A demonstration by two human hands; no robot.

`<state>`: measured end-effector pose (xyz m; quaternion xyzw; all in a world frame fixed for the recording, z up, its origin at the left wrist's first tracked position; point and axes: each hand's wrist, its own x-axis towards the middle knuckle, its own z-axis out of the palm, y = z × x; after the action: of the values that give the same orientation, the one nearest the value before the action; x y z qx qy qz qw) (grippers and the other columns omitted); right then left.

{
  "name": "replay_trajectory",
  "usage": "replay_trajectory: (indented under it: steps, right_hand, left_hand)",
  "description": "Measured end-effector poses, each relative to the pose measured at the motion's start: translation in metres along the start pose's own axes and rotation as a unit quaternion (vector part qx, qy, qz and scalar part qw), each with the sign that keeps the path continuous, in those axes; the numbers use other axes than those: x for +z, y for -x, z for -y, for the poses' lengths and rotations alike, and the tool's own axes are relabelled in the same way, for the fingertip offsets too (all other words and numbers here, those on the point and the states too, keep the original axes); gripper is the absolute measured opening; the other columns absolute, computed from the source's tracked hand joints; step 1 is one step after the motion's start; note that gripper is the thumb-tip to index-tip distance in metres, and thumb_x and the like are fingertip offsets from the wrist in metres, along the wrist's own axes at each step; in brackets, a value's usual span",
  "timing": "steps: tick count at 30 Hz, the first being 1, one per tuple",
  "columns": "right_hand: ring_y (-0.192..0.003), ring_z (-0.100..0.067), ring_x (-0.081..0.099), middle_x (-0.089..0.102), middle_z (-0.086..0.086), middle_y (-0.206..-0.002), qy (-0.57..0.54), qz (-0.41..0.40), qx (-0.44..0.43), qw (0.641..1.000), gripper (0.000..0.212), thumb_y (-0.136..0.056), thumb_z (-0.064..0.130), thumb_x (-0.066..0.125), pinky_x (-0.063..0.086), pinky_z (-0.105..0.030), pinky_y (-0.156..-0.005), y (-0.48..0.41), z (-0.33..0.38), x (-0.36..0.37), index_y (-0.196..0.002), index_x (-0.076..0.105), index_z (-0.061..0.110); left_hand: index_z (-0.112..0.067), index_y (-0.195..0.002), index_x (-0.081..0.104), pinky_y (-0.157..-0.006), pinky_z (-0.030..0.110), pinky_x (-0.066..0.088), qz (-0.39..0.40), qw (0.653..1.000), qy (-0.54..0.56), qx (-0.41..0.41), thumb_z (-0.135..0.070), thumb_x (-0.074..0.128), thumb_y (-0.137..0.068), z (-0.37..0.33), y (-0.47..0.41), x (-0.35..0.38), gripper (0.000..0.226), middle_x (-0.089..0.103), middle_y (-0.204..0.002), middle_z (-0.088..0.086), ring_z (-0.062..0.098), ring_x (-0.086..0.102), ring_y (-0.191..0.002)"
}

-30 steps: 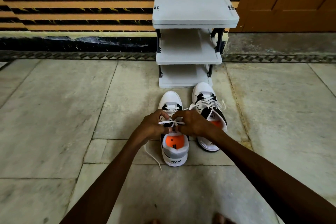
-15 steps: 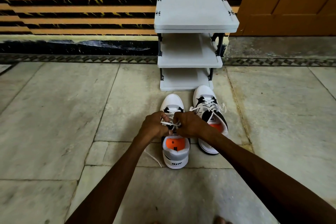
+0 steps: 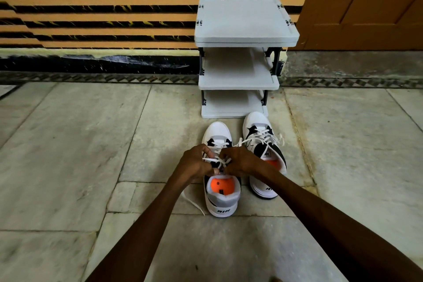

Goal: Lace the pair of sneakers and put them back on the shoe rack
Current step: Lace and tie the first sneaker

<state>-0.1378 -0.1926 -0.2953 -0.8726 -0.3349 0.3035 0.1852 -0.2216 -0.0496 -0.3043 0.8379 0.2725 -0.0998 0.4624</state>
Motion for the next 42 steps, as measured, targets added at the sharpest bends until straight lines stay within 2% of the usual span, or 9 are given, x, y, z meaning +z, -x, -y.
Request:
replay_trajectory:
  steps: [9, 17, 22, 27, 31, 33, 35, 38, 42]
  right_hand:
    - [-0.109, -0.031, 0.062, 0.068, -0.016, -0.115, -0.003, -0.04, -0.015, 0.999, 0.035, -0.074, 0.013, 0.075, 0.044, -0.028, -0.083, -0.011, -0.003, 0.008, -0.108, 0.068, 0.005]
    - [-0.082, -0.019, 0.074, 0.077, -0.01, -0.092, -0.131, -0.136, -0.047, 0.981, 0.031, -0.061, 0.005, 0.087, 0.059, -0.034, -0.081, 0.002, -0.013, 0.008, -0.089, 0.075, 0.009]
    - [-0.07, -0.01, 0.067, 0.077, -0.006, -0.09, -0.11, -0.147, -0.043, 0.982, 0.028, -0.065, 0.019, 0.086, 0.05, -0.018, -0.069, 0.006, -0.015, 0.006, -0.091, 0.076, 0.018]
    - [-0.074, -0.009, 0.063, 0.075, -0.008, -0.097, -0.131, -0.13, -0.041, 0.982, 0.029, -0.073, 0.009, 0.079, 0.041, -0.002, -0.06, 0.008, -0.008, 0.008, -0.101, 0.076, 0.01]
    - [-0.06, 0.003, 0.052, 0.067, 0.004, -0.073, -0.207, -0.109, 0.001, 0.972, 0.012, -0.087, 0.019, 0.067, 0.042, -0.017, -0.065, 0.003, -0.008, 0.007, -0.09, 0.076, 0.011]
    - [-0.058, 0.003, 0.051, 0.061, 0.007, -0.064, -0.206, -0.121, 0.011, 0.971, 0.016, -0.088, 0.025, 0.067, 0.038, -0.009, -0.057, -0.002, -0.007, 0.008, -0.081, 0.075, 0.013]
    - [-0.061, -0.002, 0.055, 0.069, 0.0, -0.071, -0.196, -0.132, 0.03, 0.971, 0.017, -0.085, 0.026, 0.07, 0.04, -0.009, -0.057, -0.008, -0.004, 0.009, -0.081, 0.077, 0.011]
    - [-0.071, -0.012, 0.063, 0.076, -0.013, -0.086, -0.171, -0.131, 0.071, 0.974, 0.019, -0.08, 0.023, 0.072, 0.049, -0.027, -0.065, -0.017, -0.001, 0.009, -0.086, 0.079, 0.006]
    - [-0.089, -0.026, 0.071, 0.074, -0.02, -0.093, -0.126, -0.144, 0.12, 0.974, 0.044, -0.071, 0.036, 0.079, 0.055, -0.034, -0.075, -0.025, 0.005, 0.005, -0.092, 0.073, -0.002]
  left_hand:
    - [-0.022, -0.084, 0.061, -0.064, 0.027, 0.048, 0.002, 1.0, 0.008, -0.01, -0.015, 0.085, -0.059, 0.005, -0.004, 0.001, 0.036, 0.066, -0.086, -0.002, 0.011, 0.058, -0.071]
    - [-0.019, -0.089, 0.063, -0.052, 0.012, 0.042, 0.002, 1.0, 0.009, 0.025, -0.017, 0.085, -0.062, 0.008, -0.003, 0.0, 0.035, 0.065, -0.082, -0.016, 0.0, 0.058, -0.069]
    - [-0.019, -0.089, 0.066, -0.066, 0.02, 0.05, 0.013, 0.999, 0.023, 0.036, -0.012, 0.086, -0.062, 0.009, -0.003, 0.0, 0.034, 0.07, -0.088, -0.01, 0.011, 0.065, -0.08]
    - [-0.016, -0.09, 0.067, -0.067, 0.023, 0.05, 0.012, 0.999, 0.045, 0.028, -0.01, 0.086, -0.061, 0.01, -0.002, -0.002, 0.035, 0.071, -0.086, -0.006, 0.012, 0.065, -0.081]
    - [-0.014, -0.094, 0.066, -0.063, 0.02, 0.047, 0.012, 0.999, 0.05, 0.017, -0.012, 0.087, -0.061, 0.01, -0.001, -0.001, 0.039, 0.069, -0.086, -0.005, 0.01, 0.062, -0.078]
    - [-0.015, -0.094, 0.066, -0.06, 0.019, 0.044, 0.005, 0.999, 0.044, 0.014, -0.015, 0.088, -0.06, 0.01, -0.001, 0.001, 0.04, 0.069, -0.088, -0.005, 0.008, 0.062, -0.076]
    - [-0.016, -0.093, 0.065, -0.06, 0.019, 0.045, -0.002, 0.999, 0.037, 0.009, -0.016, 0.088, -0.059, 0.01, -0.002, 0.002, 0.041, 0.071, -0.091, -0.002, 0.01, 0.064, -0.079]
    - [-0.015, -0.092, 0.065, -0.064, 0.021, 0.049, -0.006, 0.999, 0.04, -0.002, -0.015, 0.088, -0.058, 0.01, -0.004, 0.003, 0.041, 0.072, -0.094, 0.0, 0.014, 0.066, -0.083]
    - [-0.013, -0.091, 0.066, -0.059, 0.017, 0.047, -0.007, 0.999, 0.045, -0.005, -0.012, 0.088, -0.057, 0.009, -0.004, 0.004, 0.041, 0.073, -0.092, 0.0, 0.009, 0.064, -0.074]
